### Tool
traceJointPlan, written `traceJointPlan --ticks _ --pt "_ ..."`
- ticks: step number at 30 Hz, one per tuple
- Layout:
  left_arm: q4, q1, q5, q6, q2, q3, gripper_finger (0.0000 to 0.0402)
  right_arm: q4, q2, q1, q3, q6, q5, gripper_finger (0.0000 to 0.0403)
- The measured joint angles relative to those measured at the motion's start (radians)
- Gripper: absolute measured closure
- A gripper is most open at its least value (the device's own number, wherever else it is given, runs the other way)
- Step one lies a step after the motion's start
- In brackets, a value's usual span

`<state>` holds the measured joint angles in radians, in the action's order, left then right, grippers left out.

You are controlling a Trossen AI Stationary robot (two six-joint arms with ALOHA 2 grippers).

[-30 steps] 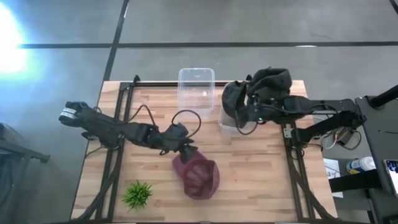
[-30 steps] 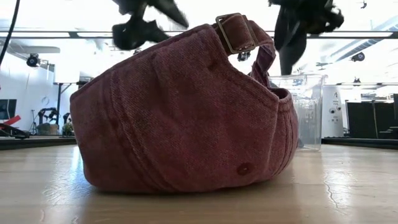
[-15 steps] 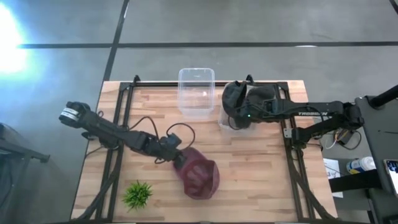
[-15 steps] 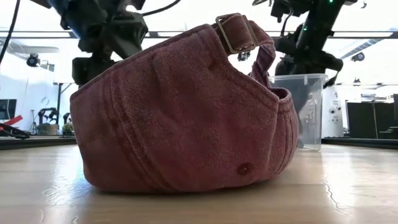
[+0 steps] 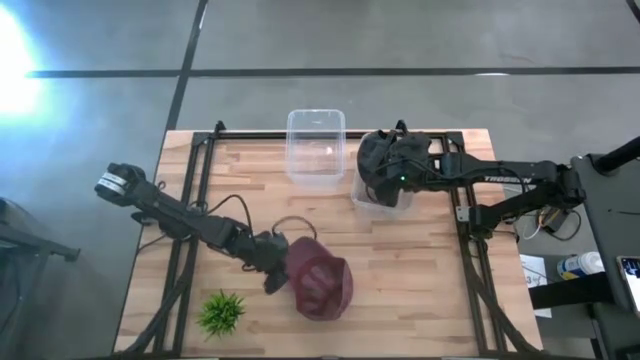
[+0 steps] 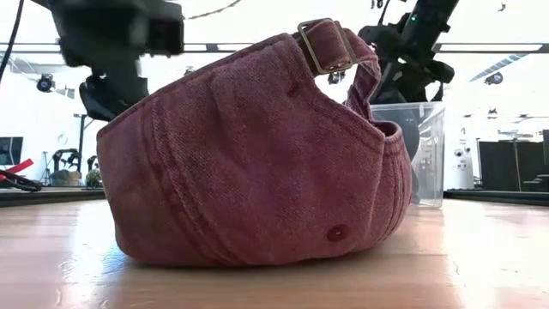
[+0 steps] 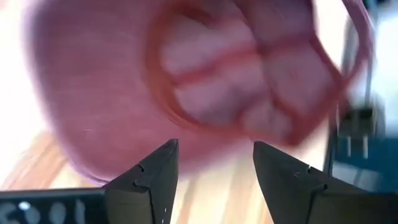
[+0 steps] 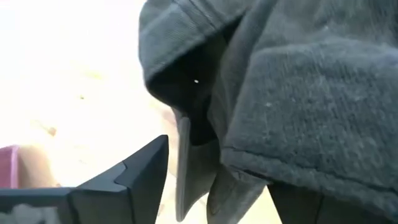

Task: Pick & Place hat
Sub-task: Put the black cap into the right transparent bin, then put the red cap into the left transparent bin

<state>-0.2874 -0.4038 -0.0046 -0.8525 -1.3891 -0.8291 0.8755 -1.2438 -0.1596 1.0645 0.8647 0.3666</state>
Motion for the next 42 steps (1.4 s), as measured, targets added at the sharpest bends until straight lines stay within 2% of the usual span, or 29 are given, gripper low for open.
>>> traceJointPlan --ticks 2,6,8,10,13,15,20,25,29,32,38,42 --pt "-0.001 -0.042 0.020 0.136 0.000 0.000 0.0202 0.000 0.000 0.000 0.007 -0.008 0.000 0.0154" --pt "-0.015 -0.115 -0.008 0.398 0.000 0.000 0.0202 0.001 0.000 0.000 0.008 -0.012 0.000 0.0149" --pt "-0.019 -0.145 -0.081 0.507 -0.001 0.000 0.0202 0.002 0.000 0.000 0.006 -0.012 -0.001 0.0149" --pt "-0.020 -0.165 -0.202 0.611 -0.002 0.000 0.0202 0.004 -0.001 0.000 0.002 -0.011 -0.001 0.0150" --pt "-0.022 -0.169 -0.340 0.686 -0.002 0.000 0.0202 0.006 -0.001 0.000 0.001 -0.011 -0.002 0.0152" --pt "-0.037 -0.166 -0.346 0.726 -0.002 0.000 0.0202 0.007 -0.001 0.000 0.001 -0.012 -0.002 0.0151" --pt "-0.068 -0.170 -0.249 0.875 -0.045 0.000 0.0202 0.007 -0.001 0.000 0.001 -0.012 -0.003 0.0149" --pt "-0.051 -0.164 -0.326 0.953 -0.133 -0.001 0.0202 0.008 -0.001 0.000 0.001 -0.006 -0.012 0.0151" --pt "-0.044 -0.159 -0.378 0.956 -0.189 -0.001 0.0202 0.010 0.000 0.000 0.014 0.048 -0.177 0.0147" --pt "-0.039 -0.159 -0.387 0.953 -0.219 -0.006 0.0202 0.010 0.012 0.022 0.034 0.048 -0.239 0.0147" --pt "-0.024 -0.159 -0.448 0.962 -0.262 -0.024 0.0206 0.011 0.026 0.047 0.077 -0.017 -0.248 0.0148" --pt "-0.010 -0.154 -0.484 0.996 -0.266 -0.026 0.0232 0.007 0.023 0.046 0.094 -0.076 -0.244 0.0152"
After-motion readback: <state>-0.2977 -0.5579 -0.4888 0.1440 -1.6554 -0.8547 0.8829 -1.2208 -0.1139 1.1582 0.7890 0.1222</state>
